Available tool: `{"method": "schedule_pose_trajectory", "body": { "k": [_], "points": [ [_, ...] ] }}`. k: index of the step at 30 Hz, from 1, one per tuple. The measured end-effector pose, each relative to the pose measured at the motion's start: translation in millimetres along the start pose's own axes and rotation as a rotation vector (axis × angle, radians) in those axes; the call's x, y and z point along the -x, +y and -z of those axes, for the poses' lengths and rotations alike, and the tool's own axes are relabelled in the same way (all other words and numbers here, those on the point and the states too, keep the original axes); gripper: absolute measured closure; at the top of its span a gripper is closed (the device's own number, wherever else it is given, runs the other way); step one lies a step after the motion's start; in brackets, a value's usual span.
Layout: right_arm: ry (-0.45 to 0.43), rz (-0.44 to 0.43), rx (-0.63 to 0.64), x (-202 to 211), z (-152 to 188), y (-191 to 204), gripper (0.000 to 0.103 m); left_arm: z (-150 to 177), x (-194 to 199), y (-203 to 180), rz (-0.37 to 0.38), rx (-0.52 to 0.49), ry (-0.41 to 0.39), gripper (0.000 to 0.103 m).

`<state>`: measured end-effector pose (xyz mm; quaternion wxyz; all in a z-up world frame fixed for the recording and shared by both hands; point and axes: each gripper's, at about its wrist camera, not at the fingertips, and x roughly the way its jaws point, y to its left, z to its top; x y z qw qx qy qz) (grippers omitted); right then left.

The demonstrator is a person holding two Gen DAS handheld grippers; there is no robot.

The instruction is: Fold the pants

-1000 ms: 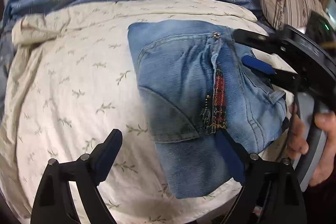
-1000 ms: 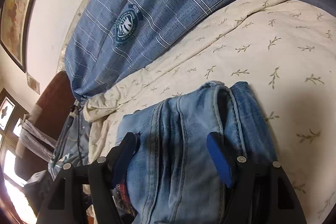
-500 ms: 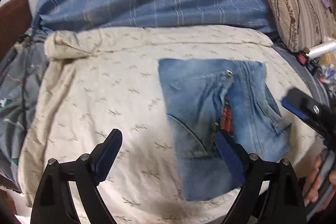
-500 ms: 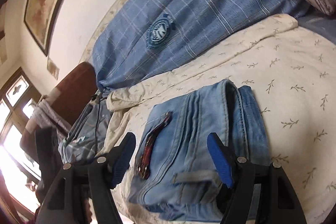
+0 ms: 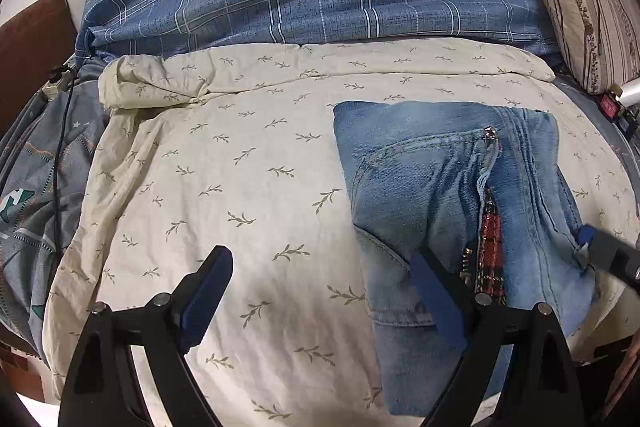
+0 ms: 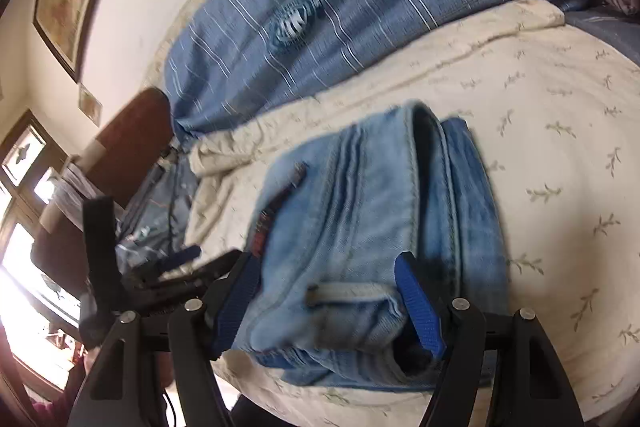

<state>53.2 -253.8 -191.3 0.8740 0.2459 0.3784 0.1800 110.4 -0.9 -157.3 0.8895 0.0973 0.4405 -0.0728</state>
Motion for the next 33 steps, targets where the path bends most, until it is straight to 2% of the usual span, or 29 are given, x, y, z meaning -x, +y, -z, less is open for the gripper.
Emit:
{"method": "schedule_pose_trajectory", "body": {
  "k": [4,8,13,15,17,20,22,24,27,31,33],
  "points": [
    [0.09,0.037,-0.031,-12,9,-11,0.029,1,-5,-6,-0.012,-0.011,0.002,0.011],
    [0.1,0.058,0.008,-12,12,-9,0.029,3,-11,-10,-0.023,-0.014,0.011,0.011],
    [0.114,0.047,-0.029,-15,10,-15,0.029,7,-16,-14,-0.036,-0.034,0.013,0.011],
    [0.077,0.041,-0.036,-6,6,-14,0.029,6,-16,-13,-0.038,-0.041,0.025,0.011],
    [0.004,0.016,-0.021,10,0,-12,0.029,4,-16,-11,-0.03,-0.04,0.04,0.011],
    [-0.121,-0.082,-0.012,37,-8,-7,0.029,5,-12,-12,-0.032,-0.033,0.049,0.011],
    [-0.154,-0.154,0.003,44,-10,0,0.029,8,-11,-15,-0.046,-0.045,0.039,0.011],
    [-0.127,-0.17,0.026,38,-8,8,0.029,10,-10,-15,-0.051,-0.046,0.031,0.011],
    [-0.048,-0.145,0.055,22,-4,14,0.029,10,-12,-9,-0.025,-0.01,0.05,0.011],
    [0.132,-0.065,0.04,-10,8,3,0.029,12,-15,-6,0.007,0.021,0.061,0.008],
    [0.149,-0.058,0.05,-16,11,-2,0.03,12,-13,-8,0.004,0.011,0.05,0.008]
  ]
}}
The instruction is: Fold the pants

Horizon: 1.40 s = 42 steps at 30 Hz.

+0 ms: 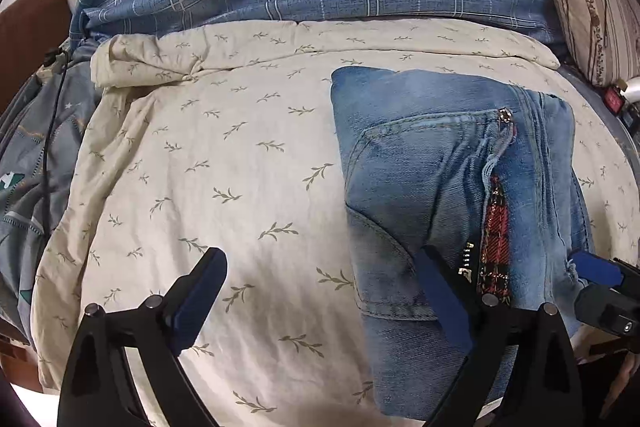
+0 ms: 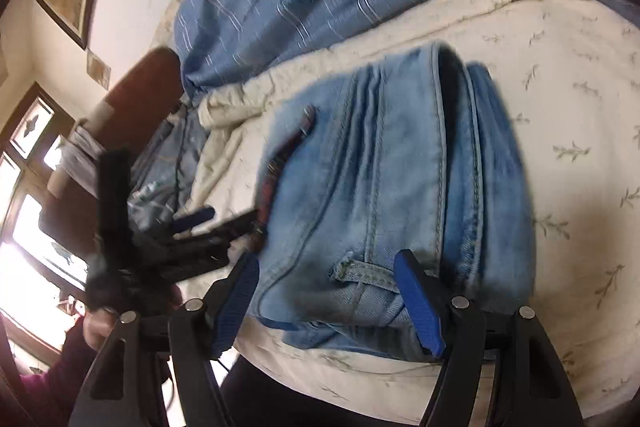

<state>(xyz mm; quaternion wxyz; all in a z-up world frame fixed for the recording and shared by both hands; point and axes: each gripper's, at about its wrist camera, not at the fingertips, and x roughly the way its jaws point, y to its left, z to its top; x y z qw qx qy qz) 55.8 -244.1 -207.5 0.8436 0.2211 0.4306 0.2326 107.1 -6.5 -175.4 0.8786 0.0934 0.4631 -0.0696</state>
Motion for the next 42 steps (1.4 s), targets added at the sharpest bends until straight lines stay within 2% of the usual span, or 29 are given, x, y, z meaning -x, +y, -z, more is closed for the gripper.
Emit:
{"method": "schedule_pose_trajectory", "body": {
  "k": [5,10,16,24,30,34,38,42],
  "points": [
    [-0.002,-0.026,0.011,0,1,-6,0.03,2,6,-3,-0.011,-0.016,-0.022,0.007],
    [0.005,-0.028,0.043,-2,2,-6,0.03,3,10,-3,-0.015,0.011,0.013,0.007],
    [-0.004,-0.072,0.0,2,3,-14,0.03,5,9,4,0.015,0.047,0.036,0.007],
    [-0.021,-0.012,0.058,13,7,1,0.03,9,12,12,0.032,0.078,0.057,0.007],
    [-0.118,-0.062,0.016,40,4,-4,0.029,4,24,3,0.009,0.015,0.016,0.007],
    [-0.175,0.006,-0.024,49,1,-12,0.029,3,20,-5,-0.01,-0.028,0.012,0.007],
    [-0.212,0.008,-0.122,57,-3,-30,0.029,8,17,-16,-0.041,-0.069,-0.02,0.007],
    [-0.216,0.007,-0.127,57,-4,-30,0.029,3,23,-21,-0.077,-0.112,-0.04,0.007]
  ]
}}
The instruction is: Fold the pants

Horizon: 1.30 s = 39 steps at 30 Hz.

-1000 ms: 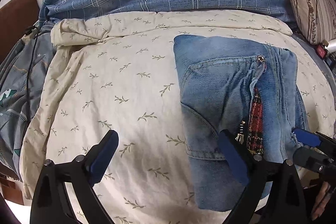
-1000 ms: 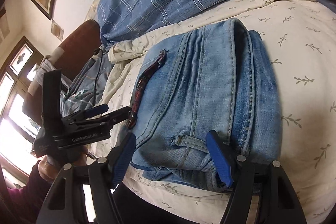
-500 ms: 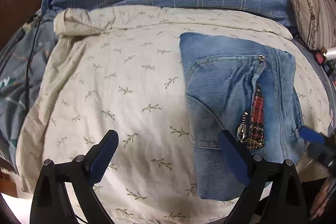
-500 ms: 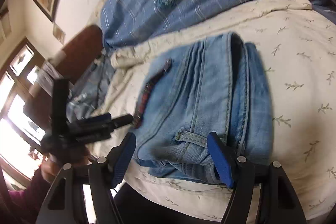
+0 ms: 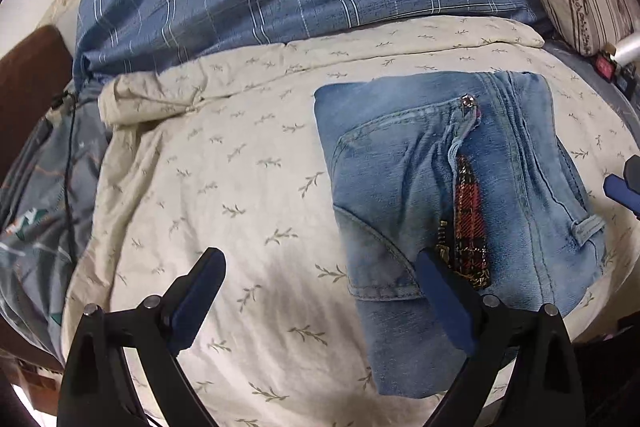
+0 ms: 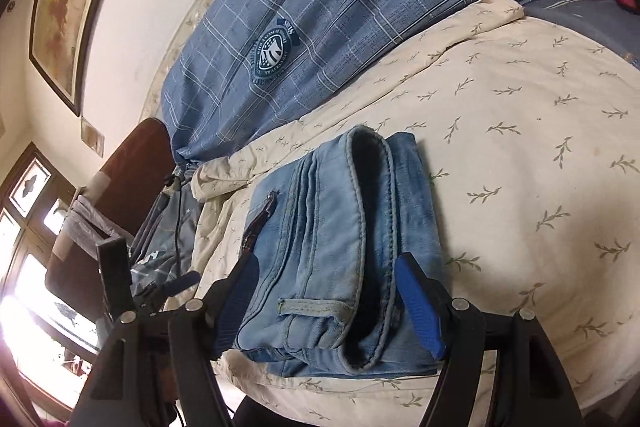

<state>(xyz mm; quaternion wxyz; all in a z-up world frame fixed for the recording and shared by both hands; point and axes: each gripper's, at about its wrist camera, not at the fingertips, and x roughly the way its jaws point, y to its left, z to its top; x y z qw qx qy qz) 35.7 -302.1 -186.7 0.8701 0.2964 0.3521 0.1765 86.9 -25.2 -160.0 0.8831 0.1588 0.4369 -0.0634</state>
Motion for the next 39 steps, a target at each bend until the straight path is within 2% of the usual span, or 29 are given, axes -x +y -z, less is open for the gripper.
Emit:
{"method": "schedule_pose_trajectory", "body": {
  "k": [8,16,22,26,29,34,39],
  "points": [
    [0.041,-0.021,0.039,-15,2,12,0.029,1,-5,0,0.0,0.009,-0.002,0.007],
    [0.139,0.051,0.024,-41,8,4,0.029,0,-15,0,0.012,-0.003,0.016,0.004],
    [0.159,0.103,0.072,-50,17,14,0.029,-4,-23,-5,0.007,-0.034,0.047,0.004],
    [0.1,0.066,0.012,-24,28,17,0.029,-13,-20,-7,-0.008,-0.072,0.095,0.004],
    [0.032,0.021,0.025,12,38,25,0.029,-17,-8,-6,-0.023,-0.066,0.096,0.005],
    [-0.044,0.018,0.063,72,51,32,0.029,-27,33,2,0.066,0.037,0.041,0.005],
    [-0.09,0.04,0.028,98,61,25,0.029,-36,84,-11,0.082,0.006,-0.069,0.005]
  ]
}}
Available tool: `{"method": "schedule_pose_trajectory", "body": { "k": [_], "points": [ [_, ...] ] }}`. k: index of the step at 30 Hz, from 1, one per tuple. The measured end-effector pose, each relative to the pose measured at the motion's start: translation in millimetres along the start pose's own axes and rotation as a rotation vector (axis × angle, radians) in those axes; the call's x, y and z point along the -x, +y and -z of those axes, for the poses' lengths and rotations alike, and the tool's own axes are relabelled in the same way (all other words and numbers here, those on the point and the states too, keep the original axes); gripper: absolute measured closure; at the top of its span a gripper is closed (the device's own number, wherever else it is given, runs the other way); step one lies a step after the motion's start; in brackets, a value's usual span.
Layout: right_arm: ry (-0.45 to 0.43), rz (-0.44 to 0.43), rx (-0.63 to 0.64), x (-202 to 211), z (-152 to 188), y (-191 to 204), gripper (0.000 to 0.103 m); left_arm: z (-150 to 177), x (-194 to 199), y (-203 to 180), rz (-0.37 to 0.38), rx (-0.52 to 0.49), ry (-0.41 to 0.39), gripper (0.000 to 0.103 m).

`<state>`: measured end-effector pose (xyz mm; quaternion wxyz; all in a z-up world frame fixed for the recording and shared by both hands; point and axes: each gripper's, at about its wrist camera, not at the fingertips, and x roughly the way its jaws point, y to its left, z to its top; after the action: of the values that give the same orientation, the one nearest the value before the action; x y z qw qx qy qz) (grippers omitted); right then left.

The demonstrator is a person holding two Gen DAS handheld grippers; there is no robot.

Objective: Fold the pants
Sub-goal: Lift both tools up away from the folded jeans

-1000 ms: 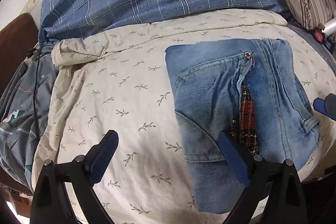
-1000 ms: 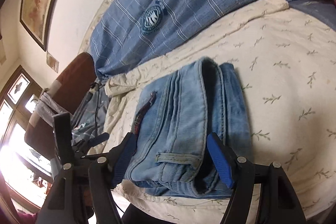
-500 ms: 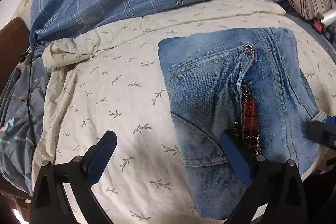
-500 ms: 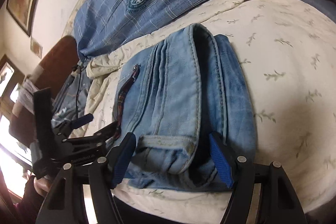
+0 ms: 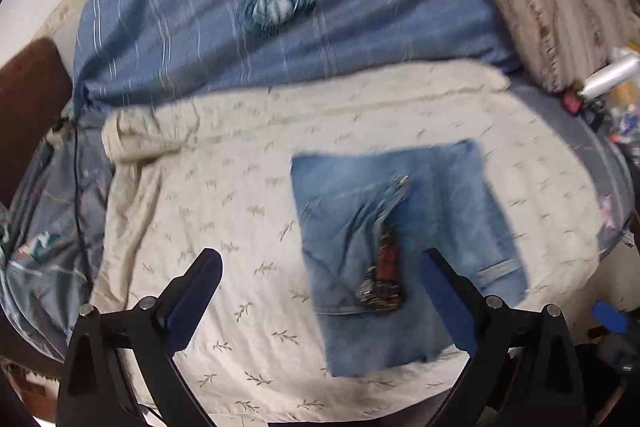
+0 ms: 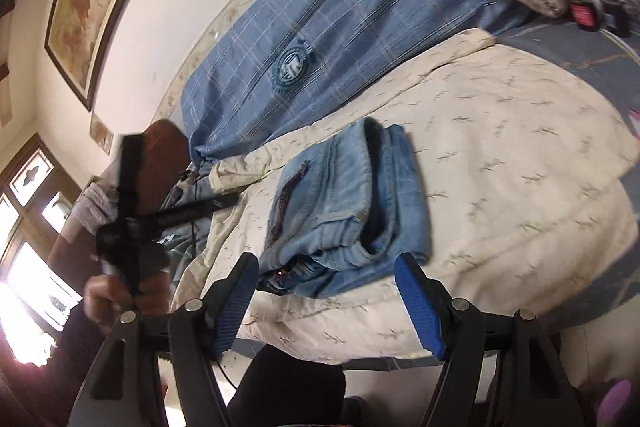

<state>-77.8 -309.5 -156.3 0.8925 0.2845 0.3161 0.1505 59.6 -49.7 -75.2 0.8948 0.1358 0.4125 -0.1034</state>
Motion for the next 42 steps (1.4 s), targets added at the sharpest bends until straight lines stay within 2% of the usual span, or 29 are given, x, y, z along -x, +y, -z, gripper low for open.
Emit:
{"method": "schedule_pose_trajectory", "body": {
  "k": [6,13,24,36,42],
  "points": [
    [-0.033,0.032,-0.056,14,15,-14,0.029,-5,49,-16,0.04,-0.052,-0.102,0.004],
    [-0.007,0.1,-0.022,11,17,-12,0.029,1,73,-20,0.074,-0.057,-0.122,0.004],
    [-0.017,0.08,-0.07,11,18,-16,0.029,7,71,-12,0.102,-0.049,-0.103,0.004],
    [-0.002,0.062,-0.057,-3,15,-9,0.029,8,42,3,0.076,-0.017,-0.062,0.004],
    [0.01,0.047,-0.035,-10,17,-2,0.029,9,39,10,0.069,-0.007,-0.064,0.004]
  ]
}}
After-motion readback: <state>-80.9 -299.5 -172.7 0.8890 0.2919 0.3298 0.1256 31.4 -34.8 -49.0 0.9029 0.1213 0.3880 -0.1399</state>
